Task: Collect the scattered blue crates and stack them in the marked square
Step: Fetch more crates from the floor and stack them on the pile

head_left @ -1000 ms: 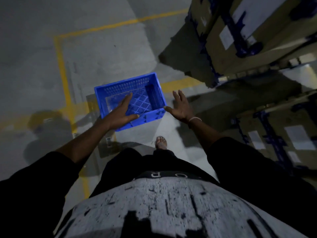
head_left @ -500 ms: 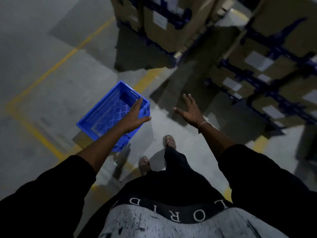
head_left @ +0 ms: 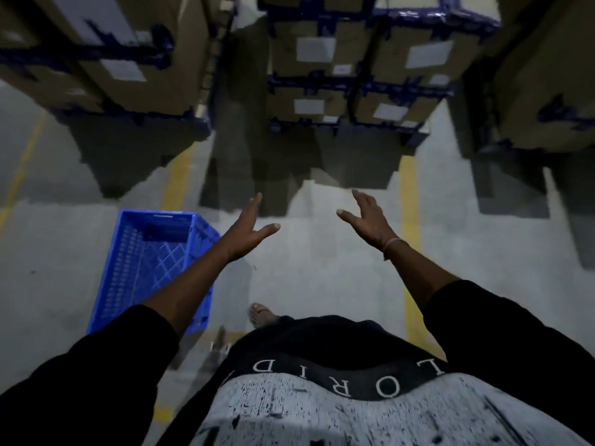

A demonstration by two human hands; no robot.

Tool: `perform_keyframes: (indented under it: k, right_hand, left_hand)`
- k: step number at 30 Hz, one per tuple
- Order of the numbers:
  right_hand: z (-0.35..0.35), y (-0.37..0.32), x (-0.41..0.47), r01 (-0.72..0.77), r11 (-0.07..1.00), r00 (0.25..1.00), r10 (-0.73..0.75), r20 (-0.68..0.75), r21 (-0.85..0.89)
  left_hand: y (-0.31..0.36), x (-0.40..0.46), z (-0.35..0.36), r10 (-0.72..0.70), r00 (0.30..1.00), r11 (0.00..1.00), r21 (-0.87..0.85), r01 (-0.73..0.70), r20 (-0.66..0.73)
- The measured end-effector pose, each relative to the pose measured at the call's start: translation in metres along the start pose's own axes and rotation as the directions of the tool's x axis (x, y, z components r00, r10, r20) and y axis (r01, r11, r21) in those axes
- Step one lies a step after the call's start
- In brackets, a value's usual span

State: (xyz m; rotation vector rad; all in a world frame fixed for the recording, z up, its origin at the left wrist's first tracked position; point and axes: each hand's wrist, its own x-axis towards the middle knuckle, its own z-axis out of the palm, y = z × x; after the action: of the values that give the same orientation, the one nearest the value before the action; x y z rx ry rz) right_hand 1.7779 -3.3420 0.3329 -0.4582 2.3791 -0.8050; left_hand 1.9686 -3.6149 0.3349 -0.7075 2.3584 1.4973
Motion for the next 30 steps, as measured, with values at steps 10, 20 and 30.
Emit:
perform_keyframes:
  k: [10, 20, 30]
  right_hand:
    - [-0.101, 0.164, -0.098, -0.202, 0.95, 0.948, 0.25, -0.195, 0.237]
    - [-0.184, 0.315, -0.2, -0.325, 0.798, 0.779, 0.53, -0.334, 0.508]
    - [-0.248, 0.419, -0.256, -0.354, 0.627, 0.541, 0.743, -0.395, 0.694]
  left_hand:
    - [0.127, 0.036, 0.149, 0.134, 0.961, 0.983, 0.091, -0.16, 0.243]
    - [0.25, 0.079, 0.316, 0.226, 0.833, 0.928, 0.15, -0.342, 0.504]
    - [0.372, 0.14, 0.465, 0.235, 0.62, 0.848, 0.154, -0.507, 0.748]
